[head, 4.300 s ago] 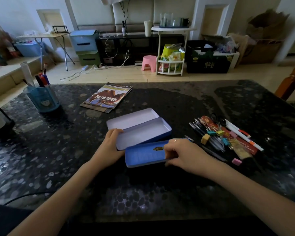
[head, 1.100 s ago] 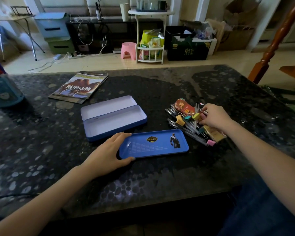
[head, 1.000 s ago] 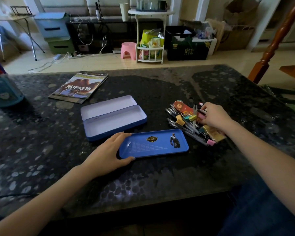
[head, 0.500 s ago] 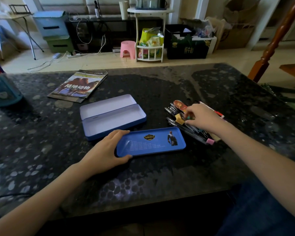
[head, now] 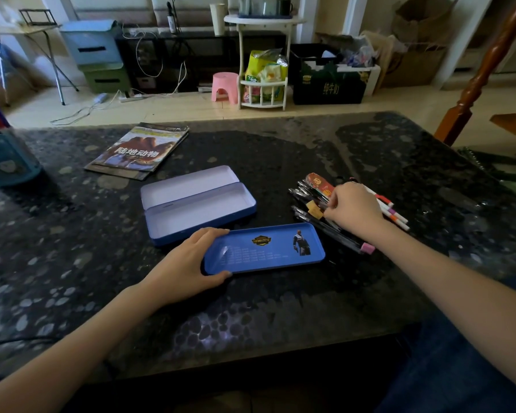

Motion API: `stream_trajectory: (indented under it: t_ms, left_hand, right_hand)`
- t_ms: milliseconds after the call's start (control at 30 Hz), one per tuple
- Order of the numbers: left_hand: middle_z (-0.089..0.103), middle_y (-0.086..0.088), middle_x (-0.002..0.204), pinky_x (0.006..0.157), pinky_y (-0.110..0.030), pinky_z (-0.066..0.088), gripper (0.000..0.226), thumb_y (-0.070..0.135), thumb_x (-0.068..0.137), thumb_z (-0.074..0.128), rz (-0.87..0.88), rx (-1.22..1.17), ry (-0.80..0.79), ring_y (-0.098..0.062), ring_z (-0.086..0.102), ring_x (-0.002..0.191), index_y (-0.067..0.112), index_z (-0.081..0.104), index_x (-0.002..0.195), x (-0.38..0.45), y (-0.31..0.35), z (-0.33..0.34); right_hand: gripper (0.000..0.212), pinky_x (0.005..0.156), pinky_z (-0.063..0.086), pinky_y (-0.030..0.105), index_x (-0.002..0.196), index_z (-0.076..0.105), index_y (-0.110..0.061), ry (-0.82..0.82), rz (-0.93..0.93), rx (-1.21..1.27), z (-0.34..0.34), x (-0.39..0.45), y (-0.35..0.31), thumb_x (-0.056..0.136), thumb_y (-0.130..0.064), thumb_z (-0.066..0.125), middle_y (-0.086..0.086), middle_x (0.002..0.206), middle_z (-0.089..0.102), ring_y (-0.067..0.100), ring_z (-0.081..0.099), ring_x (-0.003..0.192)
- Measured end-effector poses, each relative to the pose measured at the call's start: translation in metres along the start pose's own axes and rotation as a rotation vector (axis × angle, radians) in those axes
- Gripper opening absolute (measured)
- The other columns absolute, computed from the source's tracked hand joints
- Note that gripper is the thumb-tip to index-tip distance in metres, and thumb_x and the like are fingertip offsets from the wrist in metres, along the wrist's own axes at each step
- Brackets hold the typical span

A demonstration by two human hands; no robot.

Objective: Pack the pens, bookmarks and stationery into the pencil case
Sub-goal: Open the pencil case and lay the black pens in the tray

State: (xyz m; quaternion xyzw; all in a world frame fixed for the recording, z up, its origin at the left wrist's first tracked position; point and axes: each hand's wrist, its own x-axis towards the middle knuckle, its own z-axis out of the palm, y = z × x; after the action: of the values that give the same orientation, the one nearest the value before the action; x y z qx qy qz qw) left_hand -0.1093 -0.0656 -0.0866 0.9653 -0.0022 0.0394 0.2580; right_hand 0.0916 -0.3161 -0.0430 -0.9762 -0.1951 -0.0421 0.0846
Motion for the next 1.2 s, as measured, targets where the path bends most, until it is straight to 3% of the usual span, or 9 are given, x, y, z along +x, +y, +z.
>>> stream_trajectory:
  t_ms: [100,267,400,533,700,833,933,1067,1200]
  left_hand:
    - [0.035,0.022,0.136,0.094,-0.021,0.04,0.076,0.059,0.07,0.068,0.007,-0.021,-0.002,0.001,0.043,0.117,0.045,0.027,0.133,0.001,0.001,-0.001]
    - [0.034,0.027,0.133,0.102,-0.019,0.034,0.091,0.065,0.058,0.072,-0.006,-0.164,-0.038,0.009,0.035,0.122,0.046,0.028,0.134,0.003,0.002,0.002]
    - [0.038,0.024,0.131,0.099,-0.018,0.035,0.092,0.068,0.055,0.069,-0.102,-0.306,0.014,0.01,0.038,0.12,0.043,0.031,0.135,0.007,0.002,0.002]
    - [0.05,0.02,0.124,0.097,-0.017,0.04,0.058,0.036,0.08,0.069,-0.062,-0.215,0.094,0.009,0.045,0.113,0.036,0.045,0.132,0.011,0.0,-0.001]
    - [0.052,0.022,0.11,0.091,-0.009,0.033,0.035,0.021,0.083,0.069,-0.037,-0.076,0.121,0.006,0.048,0.104,0.03,0.062,0.117,0.01,-0.001,0.006]
    - [0.057,0.02,0.103,0.085,-0.006,0.036,0.029,0.019,0.081,0.071,-0.04,-0.072,0.193,0.006,0.051,0.097,0.027,0.067,0.109,0.014,0.0,0.007]
    - [0.062,0.014,0.101,0.083,-0.005,0.036,0.027,0.019,0.08,0.072,-0.044,-0.048,0.213,0.004,0.053,0.092,0.023,0.069,0.106,0.017,0.0,0.005]
    - [0.069,0.006,0.099,0.083,-0.015,0.042,0.021,0.019,0.082,0.07,-0.013,0.046,0.22,-0.004,0.059,0.089,0.019,0.072,0.103,0.02,0.002,0.003]
    - [0.069,0.005,0.092,0.076,-0.009,0.04,0.016,0.015,0.082,0.069,-0.031,0.043,0.233,-0.002,0.057,0.08,0.017,0.074,0.097,0.019,0.002,0.001]
  right_hand:
    - [0.006,0.072,0.048,0.03,0.088,0.065,-0.014,0.065,-0.048,0.322,-0.005,0.002,0.001,0.084,-0.016,0.068,0.0,0.087,0.065,0.015,0.06,0.083]
    - [0.007,0.073,0.047,0.018,0.082,0.069,-0.02,-0.119,-0.268,0.587,-0.002,-0.009,-0.02,0.08,-0.017,0.074,-0.008,0.084,0.067,0.002,0.061,0.082]
    - [0.008,0.067,0.047,0.011,0.082,0.068,-0.025,-0.282,-0.445,0.535,0.009,-0.026,-0.04,0.081,-0.022,0.075,-0.012,0.085,0.065,-0.003,0.061,0.079]
    - [0.01,0.068,0.046,0.019,0.091,0.064,-0.022,-0.315,-0.545,0.432,0.022,-0.04,-0.048,0.084,-0.022,0.071,-0.008,0.085,0.059,0.004,0.057,0.077]
    - [0.01,0.069,0.049,0.028,0.086,0.061,-0.021,-0.212,-0.532,0.328,0.031,-0.047,-0.056,0.086,-0.029,0.068,-0.008,0.084,0.062,0.008,0.057,0.079]
    - [0.015,0.069,0.047,0.029,0.078,0.056,-0.022,-0.118,-0.529,0.311,0.036,-0.049,-0.064,0.086,-0.025,0.068,-0.009,0.087,0.051,0.008,0.05,0.082]
    - [0.009,0.072,0.048,0.03,0.083,0.063,-0.018,-0.076,-0.507,0.301,0.037,-0.046,-0.066,0.086,-0.025,0.068,-0.007,0.09,0.054,0.009,0.051,0.086]
    - [0.01,0.076,0.047,0.027,0.092,0.065,-0.015,-0.102,-0.504,0.349,0.036,-0.043,-0.066,0.086,-0.021,0.069,-0.002,0.093,0.056,0.01,0.052,0.086]
    - [0.009,0.072,0.046,0.027,0.087,0.061,-0.02,-0.093,-0.435,0.389,0.024,-0.036,-0.066,0.085,-0.02,0.069,-0.005,0.089,0.056,0.01,0.054,0.082]
